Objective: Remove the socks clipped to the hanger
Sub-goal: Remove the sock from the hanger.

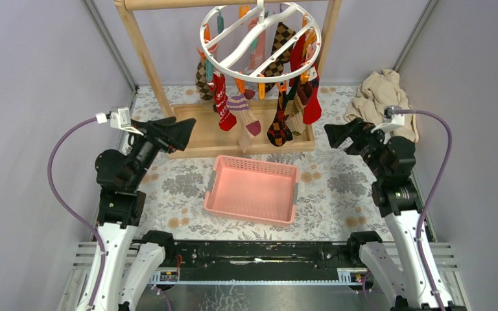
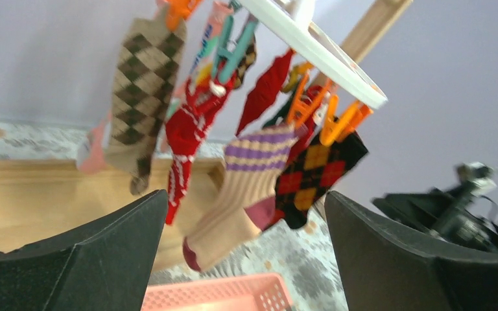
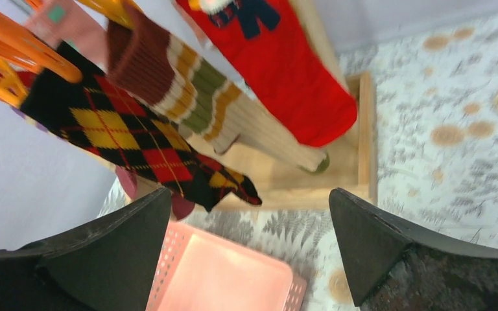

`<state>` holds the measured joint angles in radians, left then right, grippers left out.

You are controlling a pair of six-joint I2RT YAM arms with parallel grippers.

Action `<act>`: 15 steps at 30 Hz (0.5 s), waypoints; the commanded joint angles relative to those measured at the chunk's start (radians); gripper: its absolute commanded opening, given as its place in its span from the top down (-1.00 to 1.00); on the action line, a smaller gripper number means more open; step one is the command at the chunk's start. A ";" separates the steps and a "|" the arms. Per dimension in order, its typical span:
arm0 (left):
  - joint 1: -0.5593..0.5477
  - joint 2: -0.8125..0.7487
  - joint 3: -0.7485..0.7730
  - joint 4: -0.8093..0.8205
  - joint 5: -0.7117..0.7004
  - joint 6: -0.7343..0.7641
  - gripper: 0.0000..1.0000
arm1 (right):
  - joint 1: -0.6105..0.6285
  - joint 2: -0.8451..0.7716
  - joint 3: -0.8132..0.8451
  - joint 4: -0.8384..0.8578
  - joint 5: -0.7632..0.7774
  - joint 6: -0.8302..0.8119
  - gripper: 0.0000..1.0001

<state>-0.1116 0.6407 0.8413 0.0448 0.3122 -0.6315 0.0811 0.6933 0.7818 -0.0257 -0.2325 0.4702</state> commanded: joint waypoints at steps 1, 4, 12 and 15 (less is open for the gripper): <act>-0.005 -0.042 0.068 -0.182 0.102 -0.037 -0.97 | -0.004 0.054 0.081 -0.120 -0.100 0.040 -0.99; -0.003 -0.043 0.047 -0.207 0.100 -0.107 -0.97 | -0.004 0.038 0.106 -0.172 -0.050 0.046 -0.99; -0.003 0.104 0.109 -0.296 0.216 -0.149 -0.97 | -0.004 -0.036 0.107 -0.297 0.033 0.070 -0.99; -0.003 0.150 0.105 -0.306 0.227 -0.154 -0.97 | -0.004 -0.041 0.074 -0.297 0.006 0.059 -0.99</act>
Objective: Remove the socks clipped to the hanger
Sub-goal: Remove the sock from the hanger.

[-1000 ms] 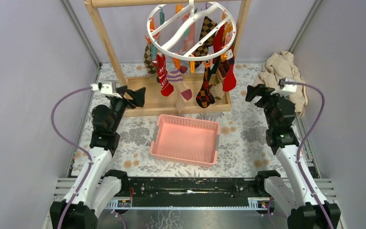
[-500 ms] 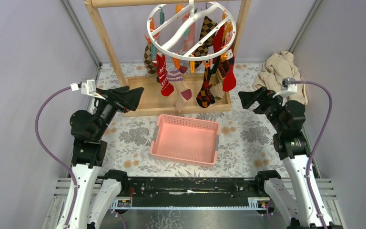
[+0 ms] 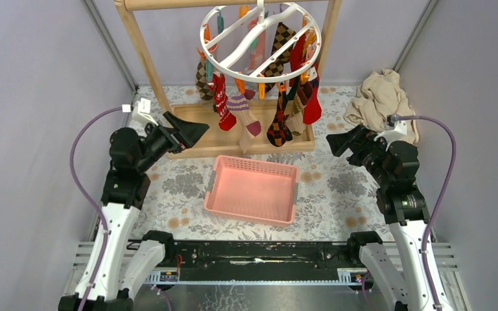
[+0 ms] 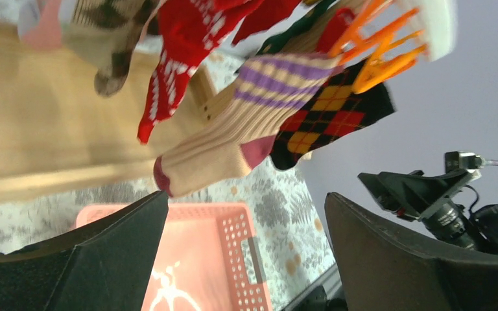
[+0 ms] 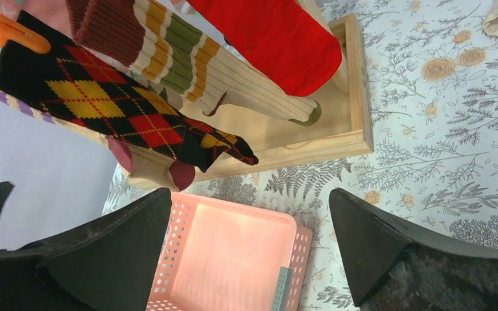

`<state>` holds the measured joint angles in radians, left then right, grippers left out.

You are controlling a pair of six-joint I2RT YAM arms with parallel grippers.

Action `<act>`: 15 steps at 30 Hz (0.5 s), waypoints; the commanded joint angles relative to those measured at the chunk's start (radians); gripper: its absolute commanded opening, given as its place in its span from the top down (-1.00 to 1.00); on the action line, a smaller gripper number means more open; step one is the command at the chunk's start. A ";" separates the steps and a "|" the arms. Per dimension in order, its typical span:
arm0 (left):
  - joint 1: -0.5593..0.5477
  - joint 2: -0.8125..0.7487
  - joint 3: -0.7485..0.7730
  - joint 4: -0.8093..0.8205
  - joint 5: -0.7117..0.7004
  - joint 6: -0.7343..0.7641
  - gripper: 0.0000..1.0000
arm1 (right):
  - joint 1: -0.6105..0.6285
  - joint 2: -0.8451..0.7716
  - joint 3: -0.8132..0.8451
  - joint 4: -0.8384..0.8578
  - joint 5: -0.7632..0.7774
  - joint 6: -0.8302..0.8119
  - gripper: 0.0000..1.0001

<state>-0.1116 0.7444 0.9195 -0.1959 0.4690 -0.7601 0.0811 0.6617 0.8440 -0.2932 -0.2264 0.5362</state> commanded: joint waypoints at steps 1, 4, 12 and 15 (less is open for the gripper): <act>-0.003 0.062 0.030 -0.078 0.070 -0.027 -0.97 | -0.004 -0.005 -0.003 -0.029 -0.013 -0.011 -0.99; -0.004 0.115 0.052 -0.095 0.118 -0.020 -0.97 | -0.004 0.024 -0.034 -0.050 -0.027 -0.050 -0.99; -0.009 0.016 0.064 -0.048 0.061 -0.009 -0.97 | -0.005 0.100 -0.140 0.050 -0.161 -0.069 -0.87; -0.013 -0.024 0.049 -0.066 0.023 -0.021 -0.97 | -0.001 0.104 -0.190 0.129 -0.221 -0.038 -0.70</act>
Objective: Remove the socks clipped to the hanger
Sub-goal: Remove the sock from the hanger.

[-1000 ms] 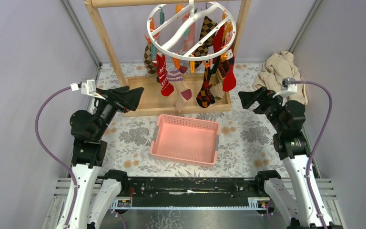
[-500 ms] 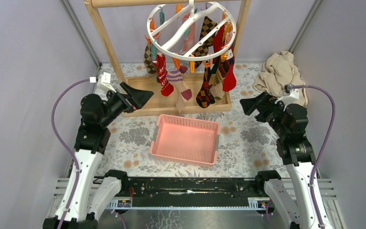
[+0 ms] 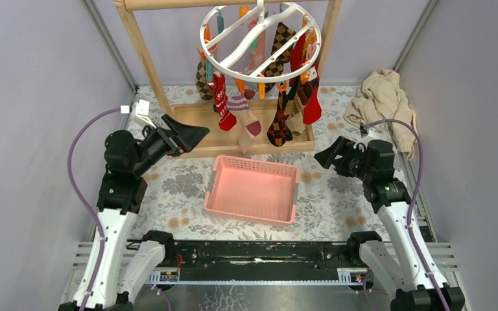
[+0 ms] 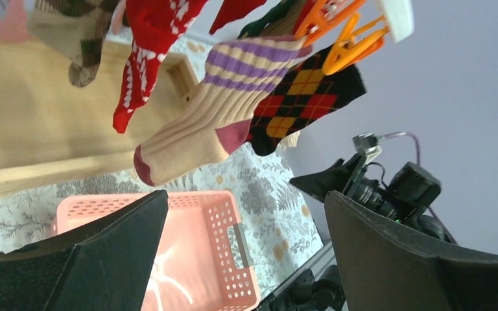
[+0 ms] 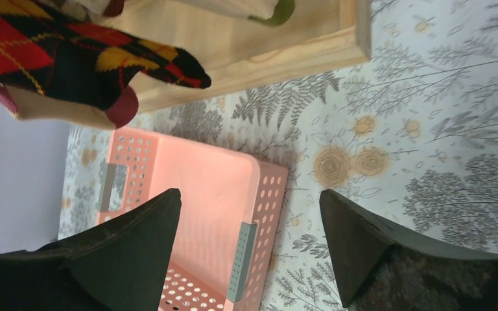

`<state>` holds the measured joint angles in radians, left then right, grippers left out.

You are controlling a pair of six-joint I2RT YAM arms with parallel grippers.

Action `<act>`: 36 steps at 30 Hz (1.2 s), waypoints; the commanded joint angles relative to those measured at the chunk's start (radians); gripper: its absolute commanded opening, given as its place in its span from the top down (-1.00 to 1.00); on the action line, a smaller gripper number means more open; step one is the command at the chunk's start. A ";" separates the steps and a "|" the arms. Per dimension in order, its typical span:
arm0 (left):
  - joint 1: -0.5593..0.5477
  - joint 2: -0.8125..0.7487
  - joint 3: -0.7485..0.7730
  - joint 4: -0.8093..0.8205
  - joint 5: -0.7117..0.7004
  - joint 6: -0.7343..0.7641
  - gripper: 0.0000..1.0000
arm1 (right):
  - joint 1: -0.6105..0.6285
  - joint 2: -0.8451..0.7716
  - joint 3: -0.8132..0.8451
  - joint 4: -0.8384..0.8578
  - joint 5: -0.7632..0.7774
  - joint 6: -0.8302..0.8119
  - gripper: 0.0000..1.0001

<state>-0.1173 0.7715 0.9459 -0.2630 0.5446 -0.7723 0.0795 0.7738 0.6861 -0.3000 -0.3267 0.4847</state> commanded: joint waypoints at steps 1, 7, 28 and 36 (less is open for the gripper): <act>-0.010 -0.056 0.019 -0.013 -0.059 -0.008 -0.98 | 0.004 -0.013 -0.043 0.160 -0.130 0.022 -0.68; -0.154 -0.042 0.007 -0.122 -0.271 0.073 -0.97 | 0.141 -0.010 -0.045 0.212 -0.023 0.020 -0.59; -0.596 0.207 -0.221 0.150 -0.809 0.123 -0.97 | 0.650 0.171 0.052 0.308 0.322 -0.085 -0.19; -0.597 0.237 -0.243 0.207 -0.773 0.136 -0.97 | 0.650 0.118 -0.044 0.335 0.446 -0.099 0.09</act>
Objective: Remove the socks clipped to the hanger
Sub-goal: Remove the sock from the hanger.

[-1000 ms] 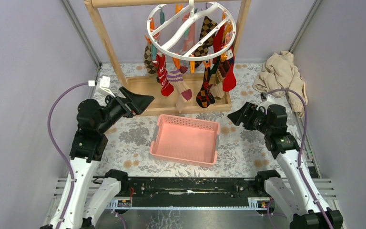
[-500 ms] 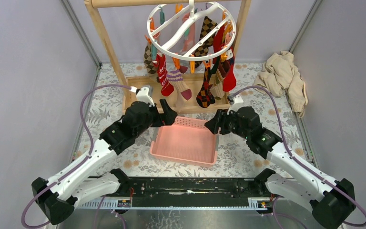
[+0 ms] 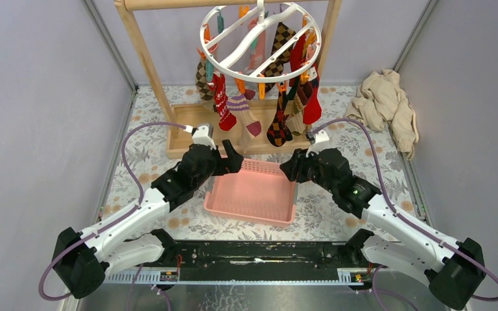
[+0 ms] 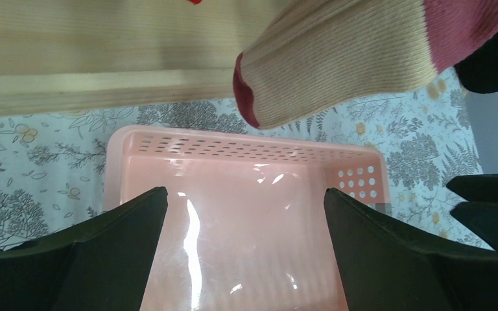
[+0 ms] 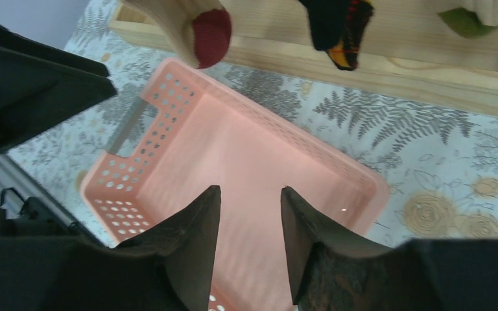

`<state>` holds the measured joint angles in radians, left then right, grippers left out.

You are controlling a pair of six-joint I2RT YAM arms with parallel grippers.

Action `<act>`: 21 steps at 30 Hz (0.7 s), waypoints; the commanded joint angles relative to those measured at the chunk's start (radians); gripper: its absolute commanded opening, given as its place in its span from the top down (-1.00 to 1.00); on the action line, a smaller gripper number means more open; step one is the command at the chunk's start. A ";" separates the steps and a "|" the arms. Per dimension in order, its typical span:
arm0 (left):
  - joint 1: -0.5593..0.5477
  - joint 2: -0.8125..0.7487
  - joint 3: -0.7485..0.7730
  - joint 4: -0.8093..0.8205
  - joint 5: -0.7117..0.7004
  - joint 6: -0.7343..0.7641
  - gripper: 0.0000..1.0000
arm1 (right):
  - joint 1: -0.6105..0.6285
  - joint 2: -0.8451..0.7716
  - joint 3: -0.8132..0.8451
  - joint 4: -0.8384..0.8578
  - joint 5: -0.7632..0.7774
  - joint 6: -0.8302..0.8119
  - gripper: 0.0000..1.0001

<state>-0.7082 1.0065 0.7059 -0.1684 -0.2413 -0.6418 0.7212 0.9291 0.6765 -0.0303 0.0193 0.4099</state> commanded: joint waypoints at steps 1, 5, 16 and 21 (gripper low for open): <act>-0.007 -0.002 -0.004 0.107 0.017 0.005 -0.97 | 0.009 -0.039 -0.044 0.083 0.120 -0.025 0.16; -0.008 -0.037 -0.017 0.104 0.053 -0.011 -0.97 | 0.008 -0.010 -0.045 0.122 0.161 -0.050 0.18; -0.010 -0.137 -0.072 0.125 0.107 -0.047 -0.97 | 0.009 0.141 -0.048 0.364 0.290 -0.121 0.06; -0.011 -0.173 -0.090 0.134 0.139 -0.047 -0.97 | 0.008 0.204 -0.052 0.466 0.347 -0.135 -0.01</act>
<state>-0.7128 0.8623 0.6353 -0.1032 -0.1341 -0.6815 0.7212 1.1019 0.6231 0.2676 0.2810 0.3096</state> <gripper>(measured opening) 0.986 0.489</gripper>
